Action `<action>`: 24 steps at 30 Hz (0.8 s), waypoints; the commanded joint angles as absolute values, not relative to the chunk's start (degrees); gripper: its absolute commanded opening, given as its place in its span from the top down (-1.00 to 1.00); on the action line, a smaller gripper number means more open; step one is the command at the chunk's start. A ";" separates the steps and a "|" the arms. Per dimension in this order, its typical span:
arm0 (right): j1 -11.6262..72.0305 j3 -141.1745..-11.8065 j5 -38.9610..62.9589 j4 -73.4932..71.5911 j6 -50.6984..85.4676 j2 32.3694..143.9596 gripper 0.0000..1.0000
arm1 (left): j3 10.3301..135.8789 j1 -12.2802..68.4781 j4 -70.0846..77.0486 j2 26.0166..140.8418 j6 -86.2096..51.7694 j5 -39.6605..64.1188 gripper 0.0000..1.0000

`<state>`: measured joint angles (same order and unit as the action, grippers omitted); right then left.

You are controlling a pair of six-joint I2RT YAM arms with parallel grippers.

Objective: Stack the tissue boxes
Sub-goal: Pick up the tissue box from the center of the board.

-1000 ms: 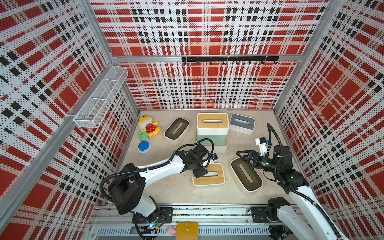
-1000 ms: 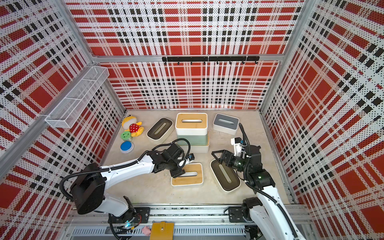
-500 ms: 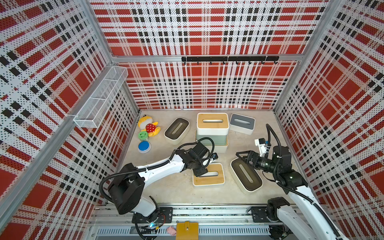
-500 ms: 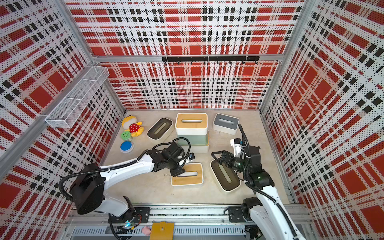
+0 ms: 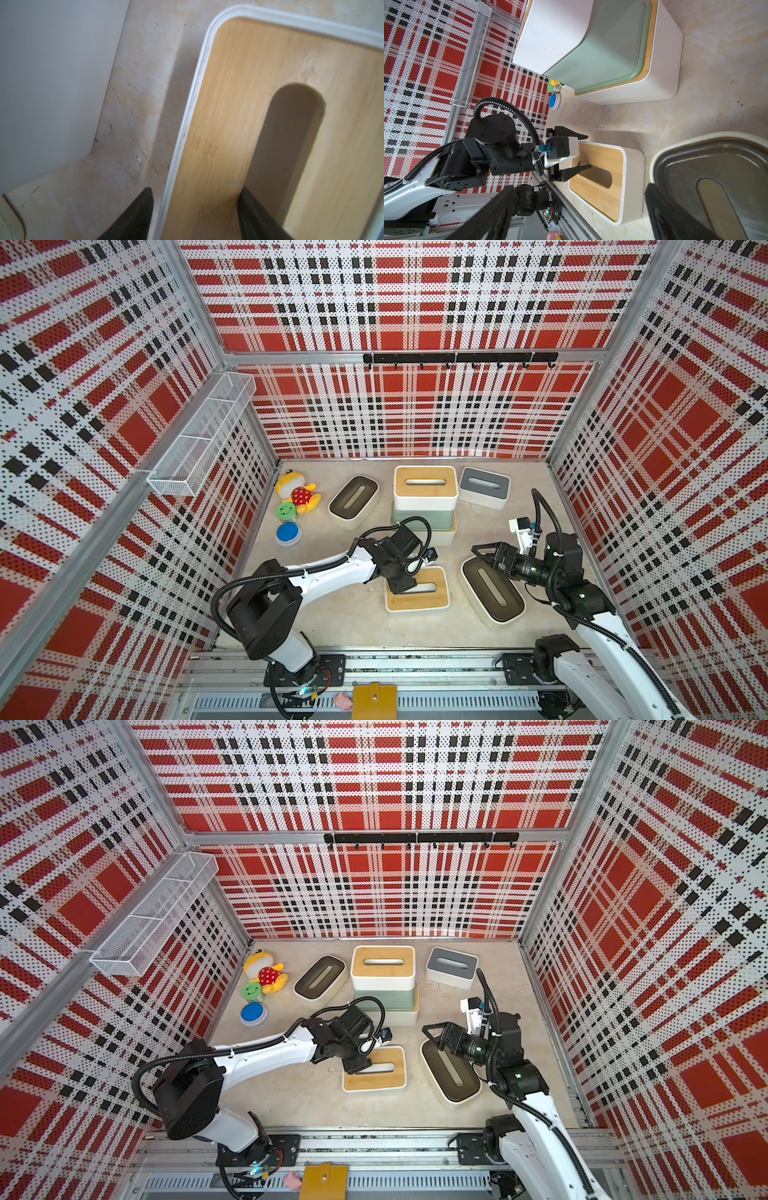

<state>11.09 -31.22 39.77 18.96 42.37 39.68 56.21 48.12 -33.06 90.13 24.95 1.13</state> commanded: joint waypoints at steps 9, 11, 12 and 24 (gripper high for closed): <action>10.81 -30.31 40.44 16.00 42.56 39.02 -0.99 | 58.01 48.87 -34.01 93.03 23.82 2.71 -0.25; 10.81 -30.25 40.43 15.86 42.54 38.94 -0.99 | 58.01 49.00 -34.02 93.38 23.83 2.40 -0.24; 10.81 -30.30 40.43 15.83 42.59 38.94 -0.99 | 58.03 49.01 -34.01 93.58 23.82 2.37 -0.22; 10.81 -30.04 40.43 15.64 42.63 39.20 -0.99 | 58.71 49.45 -33.93 95.54 22.68 3.16 -0.10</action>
